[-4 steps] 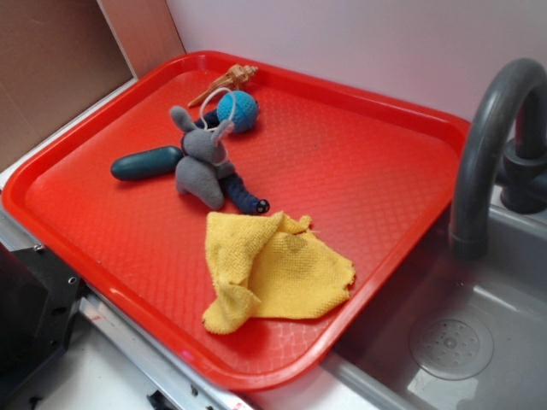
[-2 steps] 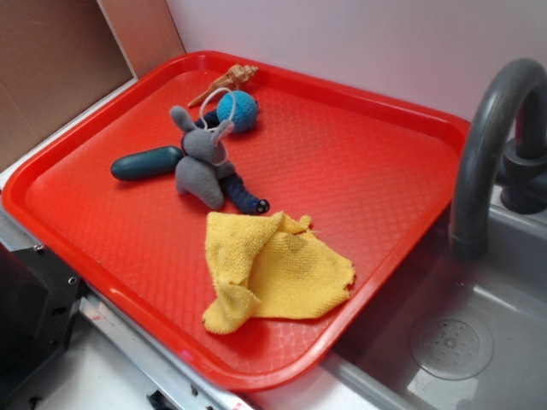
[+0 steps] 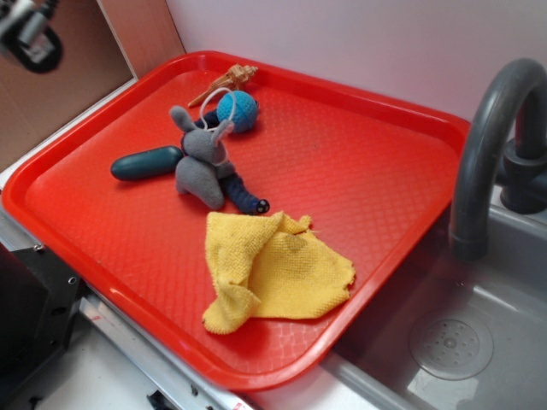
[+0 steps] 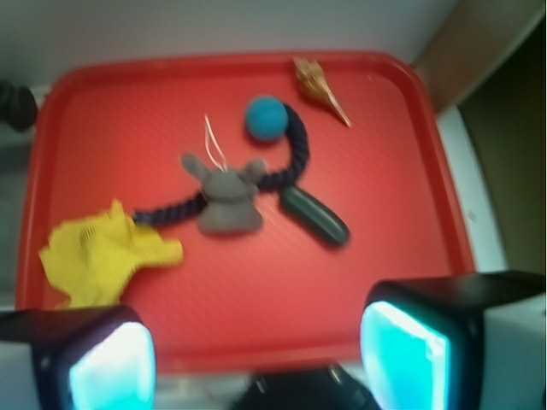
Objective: Grab the gray animal.
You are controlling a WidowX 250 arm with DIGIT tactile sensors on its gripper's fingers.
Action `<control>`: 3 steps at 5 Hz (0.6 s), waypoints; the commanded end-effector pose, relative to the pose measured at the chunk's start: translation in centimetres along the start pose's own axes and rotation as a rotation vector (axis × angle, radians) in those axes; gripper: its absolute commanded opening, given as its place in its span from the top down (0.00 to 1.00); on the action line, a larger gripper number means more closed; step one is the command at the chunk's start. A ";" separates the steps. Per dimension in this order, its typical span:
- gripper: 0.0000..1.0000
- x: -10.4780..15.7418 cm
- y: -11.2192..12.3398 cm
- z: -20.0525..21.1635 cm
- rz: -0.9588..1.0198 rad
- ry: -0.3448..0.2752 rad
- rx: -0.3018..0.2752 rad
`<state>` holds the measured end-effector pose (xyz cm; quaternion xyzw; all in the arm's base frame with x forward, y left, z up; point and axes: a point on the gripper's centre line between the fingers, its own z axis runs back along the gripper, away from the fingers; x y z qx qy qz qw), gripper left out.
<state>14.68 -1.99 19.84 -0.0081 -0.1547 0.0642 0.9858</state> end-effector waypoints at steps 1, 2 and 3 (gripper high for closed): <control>0.00 2.0 -0.9 -4.6 -0.048 -0.126 -0.053; 0.00 2.7 -1.4 -7.5 -0.094 -0.108 -0.042; 0.00 3.2 -1.4 -10.2 -0.096 -0.086 -0.010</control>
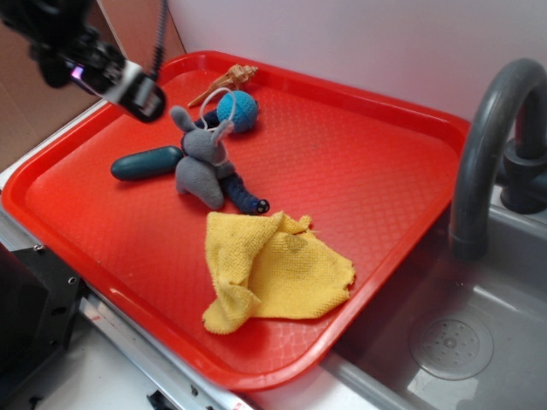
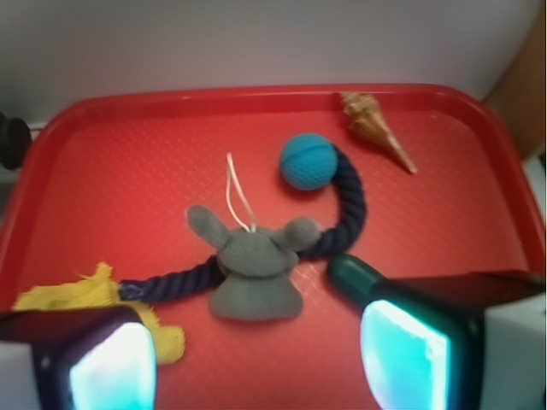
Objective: Grab the gray animal.
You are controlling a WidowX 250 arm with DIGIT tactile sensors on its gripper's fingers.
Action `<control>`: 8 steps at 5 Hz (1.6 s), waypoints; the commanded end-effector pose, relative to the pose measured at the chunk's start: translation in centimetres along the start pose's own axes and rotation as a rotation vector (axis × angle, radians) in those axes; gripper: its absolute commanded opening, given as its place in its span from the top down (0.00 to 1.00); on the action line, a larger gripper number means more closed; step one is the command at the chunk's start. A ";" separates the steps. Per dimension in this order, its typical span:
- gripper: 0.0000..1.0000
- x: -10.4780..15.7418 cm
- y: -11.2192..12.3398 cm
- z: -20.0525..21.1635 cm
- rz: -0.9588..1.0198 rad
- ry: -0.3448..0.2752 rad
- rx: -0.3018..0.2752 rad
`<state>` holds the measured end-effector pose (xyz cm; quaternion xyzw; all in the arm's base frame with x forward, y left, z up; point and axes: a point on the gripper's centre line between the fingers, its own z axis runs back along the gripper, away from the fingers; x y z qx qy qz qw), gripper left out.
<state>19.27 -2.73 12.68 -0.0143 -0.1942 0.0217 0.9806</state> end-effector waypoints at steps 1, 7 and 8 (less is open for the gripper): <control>0.00 1.1 -0.3 -4.2 -0.047 0.044 0.033; 1.00 1.3 1.0 -9.7 -0.047 0.143 0.044; 1.00 1.5 0.9 -8.1 -0.028 0.116 0.037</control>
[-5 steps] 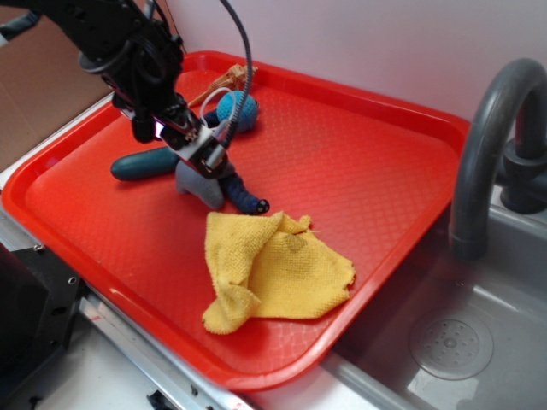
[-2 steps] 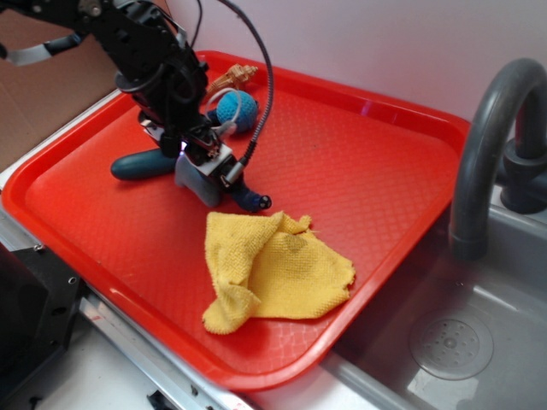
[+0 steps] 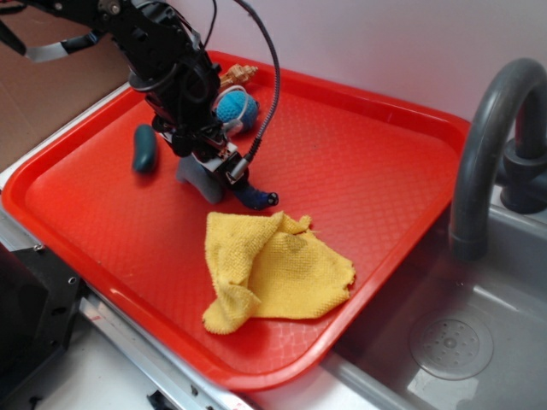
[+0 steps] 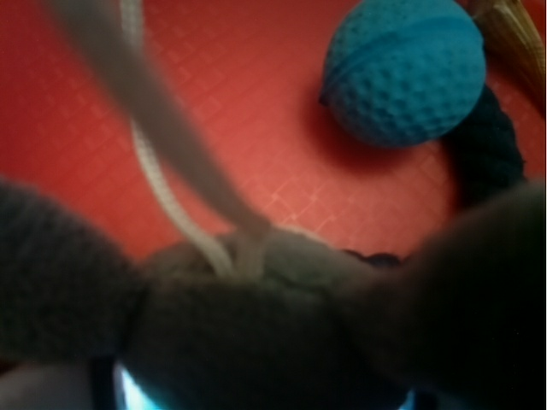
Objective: Grab the gray animal.
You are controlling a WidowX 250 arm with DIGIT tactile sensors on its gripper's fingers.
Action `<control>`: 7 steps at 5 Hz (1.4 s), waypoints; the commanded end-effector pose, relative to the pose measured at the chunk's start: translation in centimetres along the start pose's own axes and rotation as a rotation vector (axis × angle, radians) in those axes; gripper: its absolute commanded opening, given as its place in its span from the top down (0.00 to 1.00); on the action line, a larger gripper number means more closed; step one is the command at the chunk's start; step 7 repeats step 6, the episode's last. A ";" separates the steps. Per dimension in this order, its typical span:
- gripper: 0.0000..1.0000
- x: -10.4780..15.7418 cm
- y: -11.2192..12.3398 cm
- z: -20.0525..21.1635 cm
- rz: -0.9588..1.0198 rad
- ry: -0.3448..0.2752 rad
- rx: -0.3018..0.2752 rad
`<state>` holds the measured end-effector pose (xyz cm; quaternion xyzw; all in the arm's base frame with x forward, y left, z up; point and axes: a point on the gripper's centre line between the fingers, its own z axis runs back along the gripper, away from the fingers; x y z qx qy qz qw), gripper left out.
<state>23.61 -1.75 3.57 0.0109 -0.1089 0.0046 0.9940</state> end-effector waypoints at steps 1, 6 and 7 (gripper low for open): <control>1.00 0.8 0.3 5.0 0.094 -0.016 0.023; 0.32 -2.2 0.2 16.6 0.169 0.255 -0.234; 0.32 -2.2 0.2 16.6 0.169 0.255 -0.234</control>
